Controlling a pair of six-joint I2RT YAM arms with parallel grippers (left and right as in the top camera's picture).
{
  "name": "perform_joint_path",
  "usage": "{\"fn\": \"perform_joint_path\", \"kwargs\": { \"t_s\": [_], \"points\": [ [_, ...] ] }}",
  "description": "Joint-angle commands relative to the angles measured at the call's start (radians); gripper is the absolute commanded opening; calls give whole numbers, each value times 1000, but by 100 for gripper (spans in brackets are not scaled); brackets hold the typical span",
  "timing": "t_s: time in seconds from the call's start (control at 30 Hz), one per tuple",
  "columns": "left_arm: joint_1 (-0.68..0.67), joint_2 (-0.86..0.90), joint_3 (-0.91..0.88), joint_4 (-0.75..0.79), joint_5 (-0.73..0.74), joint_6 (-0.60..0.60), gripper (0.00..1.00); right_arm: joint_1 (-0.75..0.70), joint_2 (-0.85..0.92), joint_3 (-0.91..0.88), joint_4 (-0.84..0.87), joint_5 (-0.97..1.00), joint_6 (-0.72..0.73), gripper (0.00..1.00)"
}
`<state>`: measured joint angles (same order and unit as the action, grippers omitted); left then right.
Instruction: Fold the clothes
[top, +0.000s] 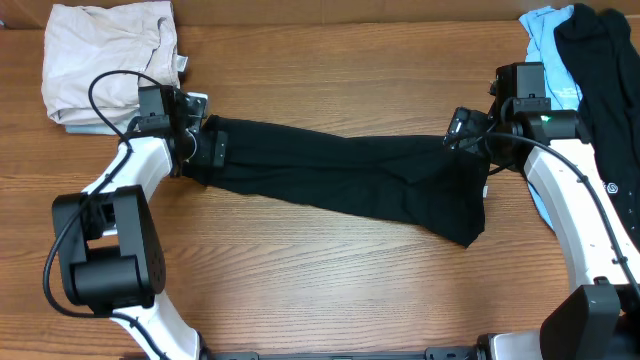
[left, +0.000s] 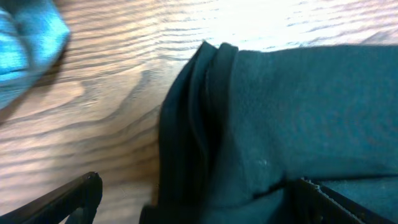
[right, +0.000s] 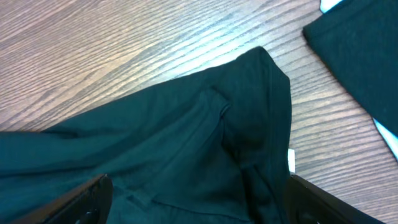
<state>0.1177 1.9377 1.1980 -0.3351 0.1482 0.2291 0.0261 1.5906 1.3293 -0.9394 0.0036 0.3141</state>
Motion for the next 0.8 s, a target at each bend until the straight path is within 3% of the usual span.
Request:
{"fn": "perform_joint_path", "kwargs": {
  "t_s": [0.0, 0.07, 0.13, 0.17, 0.2, 0.27, 0.37, 0.47, 0.63, 0.77],
  "points": [
    [0, 72, 15, 26, 34, 63, 99, -4, -8, 15, -6, -6, -4, 92],
    [0, 82, 15, 21, 36, 63, 96, -4, -8, 15, -9, -6, -4, 92],
    [0, 82, 15, 10, 36, 62, 78, -4, -8, 15, -10, -6, -4, 92],
    [-1, 82, 15, 5, 36, 62, 57, -4, -8, 15, -9, -6, -3, 91],
    [-1, 82, 15, -11, 36, 55, 24, -4, -8, 15, -9, -6, 5, 86],
    [0, 79, 20, -37, 35, 55, 4, -4, -8, 14, -10, -6, 27, 80],
    [18, 57, 83, -163, -5, 43, 4, -4, -8, 14, -9, -6, 42, 67],
    [33, 37, 180, -298, -112, 6, 4, -4, -8, 14, -10, -6, 42, 62],
    [25, 31, 378, -541, -161, 10, 4, -4, -8, 14, -9, -6, 42, 61],
    [-46, 31, 485, -629, -118, 19, 4, -4, -8, 14, -26, -6, 41, 59]
  ]
}}
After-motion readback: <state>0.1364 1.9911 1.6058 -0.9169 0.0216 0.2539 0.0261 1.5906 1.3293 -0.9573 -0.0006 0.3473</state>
